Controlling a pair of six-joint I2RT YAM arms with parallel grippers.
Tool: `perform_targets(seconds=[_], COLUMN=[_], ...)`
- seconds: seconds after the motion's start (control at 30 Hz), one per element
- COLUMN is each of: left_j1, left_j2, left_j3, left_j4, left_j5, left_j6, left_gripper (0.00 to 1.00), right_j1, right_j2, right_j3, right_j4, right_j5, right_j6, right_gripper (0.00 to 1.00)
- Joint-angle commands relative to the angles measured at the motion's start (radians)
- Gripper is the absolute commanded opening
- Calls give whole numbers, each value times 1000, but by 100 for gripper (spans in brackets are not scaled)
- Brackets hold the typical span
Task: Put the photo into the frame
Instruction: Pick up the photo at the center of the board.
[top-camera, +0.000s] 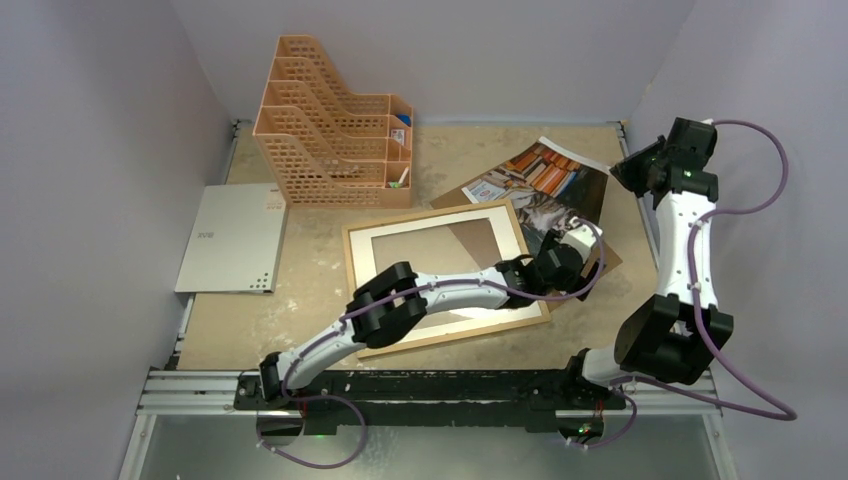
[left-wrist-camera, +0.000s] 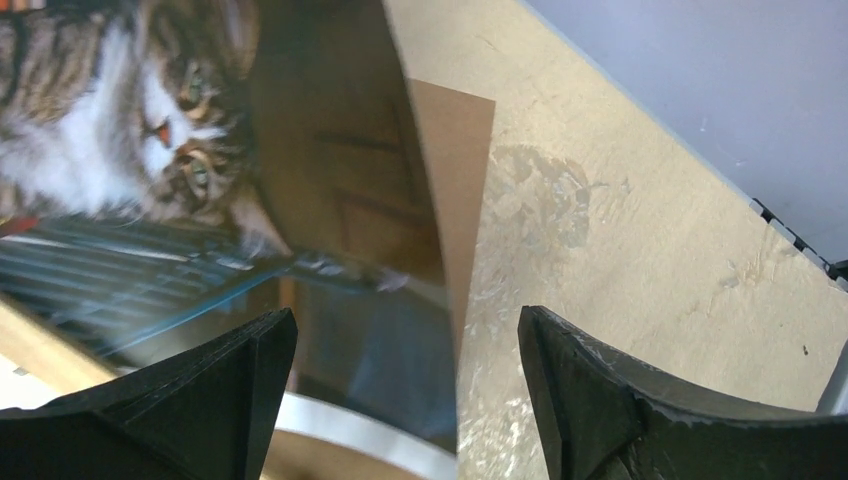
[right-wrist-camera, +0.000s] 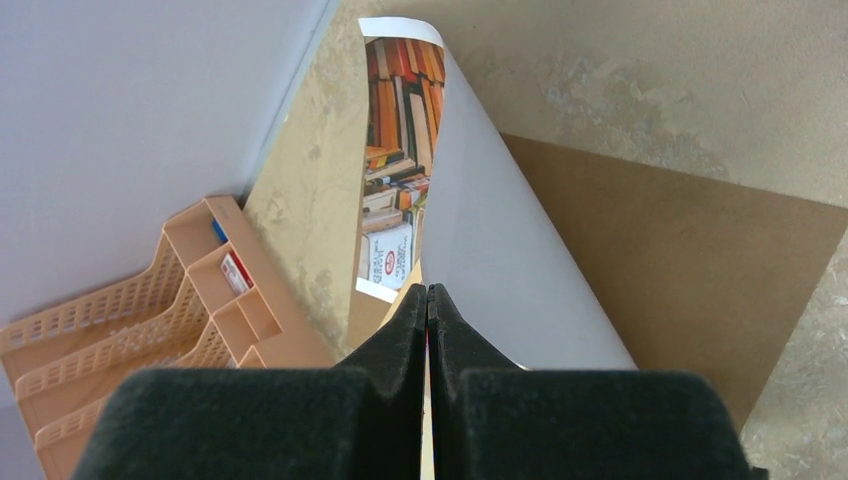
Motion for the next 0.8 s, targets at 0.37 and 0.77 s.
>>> perform_targets(seconds=[0.37, 0.77], left_j1=[-39, -39], left_j2=[76, -125], left_j3=[173, -7], left_j4=[-153, -104], left_j5=[-223, -342], left_j6=[12, -1], left_gripper=[37, 0], right_j1=[-18, -20], right_j2=[-58, -62], right_j3=[41, -6], right_j4=[-36, 5], right_j5=[-63, -48], right_j6=[2, -37], right_gripper=[0, 0])
